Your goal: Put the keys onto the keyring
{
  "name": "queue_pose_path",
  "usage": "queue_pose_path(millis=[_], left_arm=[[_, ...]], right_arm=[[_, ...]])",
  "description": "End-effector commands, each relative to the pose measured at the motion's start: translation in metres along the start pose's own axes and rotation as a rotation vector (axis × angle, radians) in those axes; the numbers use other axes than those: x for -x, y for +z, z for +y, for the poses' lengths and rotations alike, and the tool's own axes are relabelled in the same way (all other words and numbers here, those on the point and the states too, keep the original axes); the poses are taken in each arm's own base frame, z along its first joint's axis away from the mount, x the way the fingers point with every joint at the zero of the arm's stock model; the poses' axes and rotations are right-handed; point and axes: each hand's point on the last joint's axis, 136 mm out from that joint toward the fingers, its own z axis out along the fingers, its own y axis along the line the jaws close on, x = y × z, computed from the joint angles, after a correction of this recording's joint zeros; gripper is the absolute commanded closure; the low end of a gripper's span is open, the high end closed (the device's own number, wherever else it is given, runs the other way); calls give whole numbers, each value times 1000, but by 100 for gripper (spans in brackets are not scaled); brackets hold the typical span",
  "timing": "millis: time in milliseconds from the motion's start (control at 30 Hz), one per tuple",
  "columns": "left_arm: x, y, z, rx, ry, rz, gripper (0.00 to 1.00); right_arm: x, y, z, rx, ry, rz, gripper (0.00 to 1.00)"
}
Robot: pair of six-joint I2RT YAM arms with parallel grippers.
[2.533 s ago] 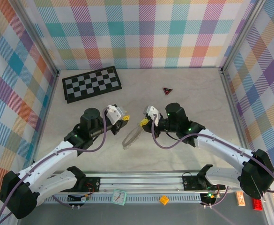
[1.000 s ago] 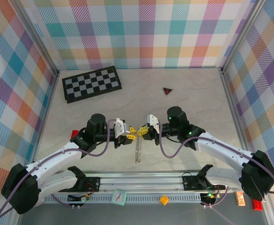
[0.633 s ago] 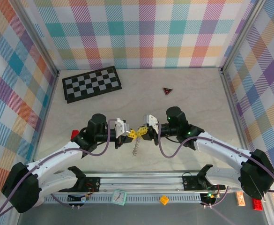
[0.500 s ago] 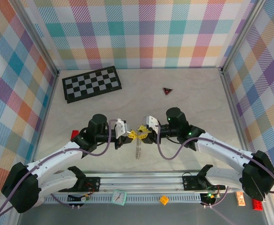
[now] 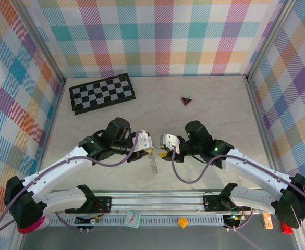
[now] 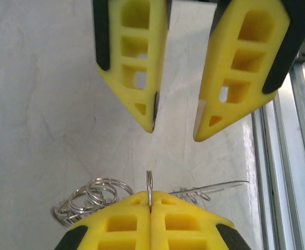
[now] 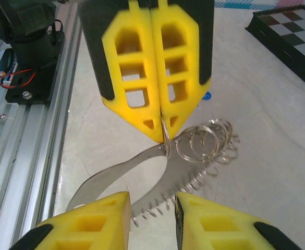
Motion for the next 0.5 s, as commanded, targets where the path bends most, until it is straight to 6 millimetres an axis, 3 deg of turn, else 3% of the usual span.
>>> queue_pose_path(millis=[0, 233, 467], left_arm=[[-6, -5, -13, -45, 51, 63, 100], [13, -9, -17, -63, 79, -22, 100], [13, -8, -16, -63, 75, -23, 100]], right_arm=[[15, 3, 3, 23, -35, -56, 72], [20, 11, 10, 63, -26, -99, 72], [17, 15, 18, 110, -11, -123, 72]])
